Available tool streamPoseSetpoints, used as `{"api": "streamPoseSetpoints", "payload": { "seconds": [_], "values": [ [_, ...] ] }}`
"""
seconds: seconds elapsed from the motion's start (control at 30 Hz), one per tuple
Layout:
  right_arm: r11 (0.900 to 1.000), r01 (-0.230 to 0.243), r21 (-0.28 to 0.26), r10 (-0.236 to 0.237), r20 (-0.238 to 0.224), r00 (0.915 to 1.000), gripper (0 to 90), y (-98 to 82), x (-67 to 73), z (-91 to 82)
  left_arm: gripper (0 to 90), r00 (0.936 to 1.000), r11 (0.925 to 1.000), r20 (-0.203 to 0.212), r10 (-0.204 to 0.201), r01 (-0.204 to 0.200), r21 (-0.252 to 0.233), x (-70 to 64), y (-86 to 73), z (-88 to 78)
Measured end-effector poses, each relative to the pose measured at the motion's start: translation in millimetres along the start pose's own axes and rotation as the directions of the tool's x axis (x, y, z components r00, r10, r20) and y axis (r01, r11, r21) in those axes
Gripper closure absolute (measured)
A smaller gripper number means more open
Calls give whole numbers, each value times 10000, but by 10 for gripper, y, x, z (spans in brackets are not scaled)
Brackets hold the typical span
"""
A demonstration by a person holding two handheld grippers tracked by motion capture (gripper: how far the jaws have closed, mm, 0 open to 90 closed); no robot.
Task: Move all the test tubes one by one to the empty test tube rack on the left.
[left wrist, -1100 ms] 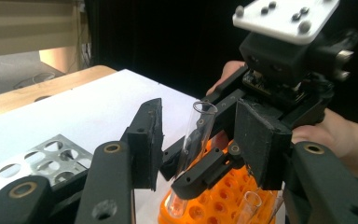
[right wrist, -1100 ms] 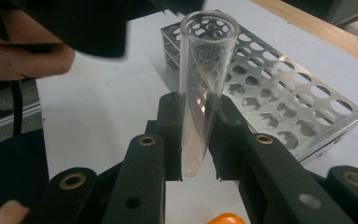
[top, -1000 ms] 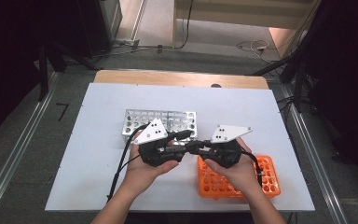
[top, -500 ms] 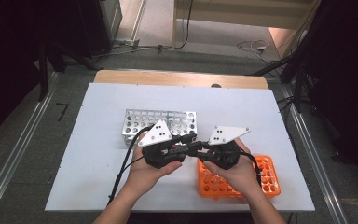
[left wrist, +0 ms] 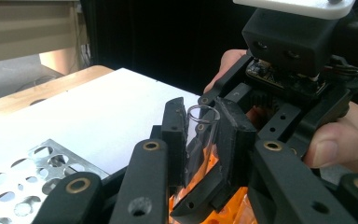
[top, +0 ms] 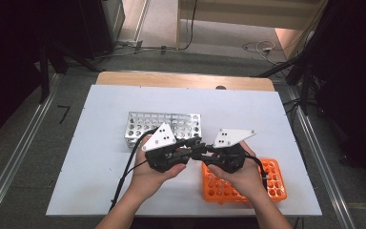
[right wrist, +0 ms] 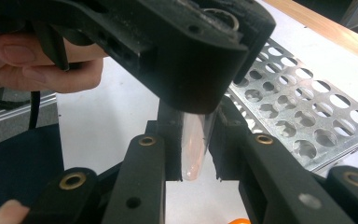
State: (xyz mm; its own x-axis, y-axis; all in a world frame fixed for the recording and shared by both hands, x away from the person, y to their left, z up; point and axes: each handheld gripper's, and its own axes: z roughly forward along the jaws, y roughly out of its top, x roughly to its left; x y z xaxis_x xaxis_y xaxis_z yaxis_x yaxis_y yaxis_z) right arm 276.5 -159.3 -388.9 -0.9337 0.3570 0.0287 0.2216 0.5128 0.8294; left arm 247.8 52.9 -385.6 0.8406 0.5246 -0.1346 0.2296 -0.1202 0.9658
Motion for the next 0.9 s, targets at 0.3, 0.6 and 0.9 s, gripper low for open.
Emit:
{"api": "streamPoseSetpoints", "payload": {
  "seconds": [0.3, 0.6, 0.9],
  "values": [
    [9994, -219, -274, 221, 47, 9997, 596, -14, -36, -43, 759, 9997, 9995, -109, -228, 226, -216, 56, 29, -19],
    [9940, -647, -883, 664, 159, 9977, 167, -58, -137, -213, 760, 9985, 9976, -342, -434, 415, -558, 175, 91, -35],
    [9853, -1021, -1369, 1139, 813, 9902, 0, -212, -273, -484, 760, 9943, 9957, -918, -536, 462, -806, 352, 182, 6]
  ]
}}
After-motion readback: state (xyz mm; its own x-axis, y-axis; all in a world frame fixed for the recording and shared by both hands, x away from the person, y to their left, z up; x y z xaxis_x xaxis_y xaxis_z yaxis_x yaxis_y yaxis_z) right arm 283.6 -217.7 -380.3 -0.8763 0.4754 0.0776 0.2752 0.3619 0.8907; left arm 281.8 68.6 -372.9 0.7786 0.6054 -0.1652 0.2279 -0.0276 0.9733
